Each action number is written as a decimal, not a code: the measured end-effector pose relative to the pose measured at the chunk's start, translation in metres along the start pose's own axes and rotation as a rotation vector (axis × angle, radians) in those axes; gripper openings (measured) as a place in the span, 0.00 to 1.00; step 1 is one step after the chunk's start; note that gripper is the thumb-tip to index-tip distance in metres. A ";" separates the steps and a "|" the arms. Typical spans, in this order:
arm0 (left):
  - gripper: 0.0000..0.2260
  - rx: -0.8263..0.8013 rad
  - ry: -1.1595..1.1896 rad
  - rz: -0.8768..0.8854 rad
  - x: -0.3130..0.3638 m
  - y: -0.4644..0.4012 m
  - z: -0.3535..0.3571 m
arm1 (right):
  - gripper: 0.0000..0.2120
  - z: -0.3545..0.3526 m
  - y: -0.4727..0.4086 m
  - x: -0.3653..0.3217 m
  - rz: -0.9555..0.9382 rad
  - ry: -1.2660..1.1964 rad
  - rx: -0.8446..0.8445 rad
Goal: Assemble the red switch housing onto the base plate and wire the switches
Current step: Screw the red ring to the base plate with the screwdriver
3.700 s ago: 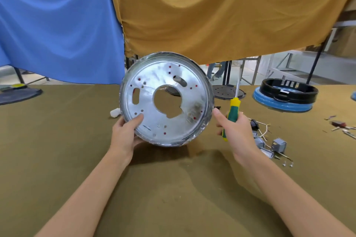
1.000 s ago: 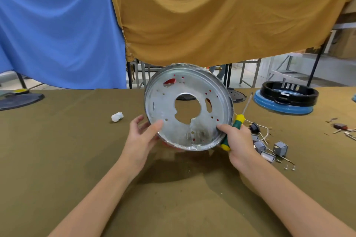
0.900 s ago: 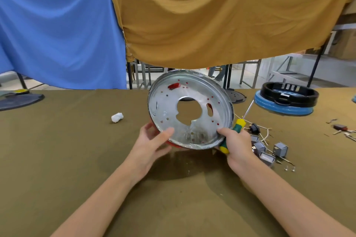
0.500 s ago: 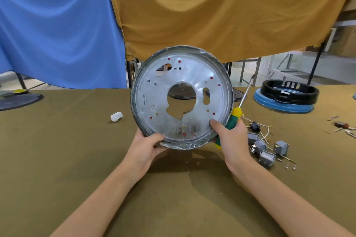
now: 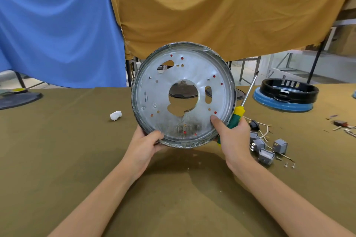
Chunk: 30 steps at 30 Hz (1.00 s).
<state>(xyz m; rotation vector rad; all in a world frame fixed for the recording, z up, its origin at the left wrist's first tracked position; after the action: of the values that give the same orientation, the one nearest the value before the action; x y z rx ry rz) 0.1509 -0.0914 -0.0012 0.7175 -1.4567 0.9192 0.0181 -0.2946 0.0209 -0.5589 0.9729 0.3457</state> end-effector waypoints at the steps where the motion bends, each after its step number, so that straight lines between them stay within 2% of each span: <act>1: 0.20 0.000 -0.004 0.009 0.000 0.000 0.000 | 0.11 -0.001 0.000 0.000 -0.002 -0.001 0.005; 7: 0.22 -0.022 0.013 0.064 0.002 0.001 -0.001 | 0.14 -0.003 -0.002 -0.001 -0.017 0.009 0.026; 18: 0.24 -0.040 0.036 0.106 0.005 0.002 -0.001 | 0.09 -0.005 -0.006 0.002 -0.040 0.026 0.030; 30: 0.28 -0.105 0.075 0.058 -0.001 0.001 0.005 | 0.10 -0.004 -0.003 0.003 -0.015 -0.017 0.038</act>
<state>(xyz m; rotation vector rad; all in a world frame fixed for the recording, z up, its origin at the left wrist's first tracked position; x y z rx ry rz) 0.1479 -0.0957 -0.0025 0.5603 -1.4538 0.8979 0.0185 -0.2996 0.0170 -0.5273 0.9569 0.3172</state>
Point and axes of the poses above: each hand's wrist, its own y-axis away from the middle knuckle, its own z-axis out of the palm, x = y × z, the point moved 7 cm from there along -y, towards the middle knuckle, and after that the axes turned 14 degrees about -y, right-handed, at the moved point
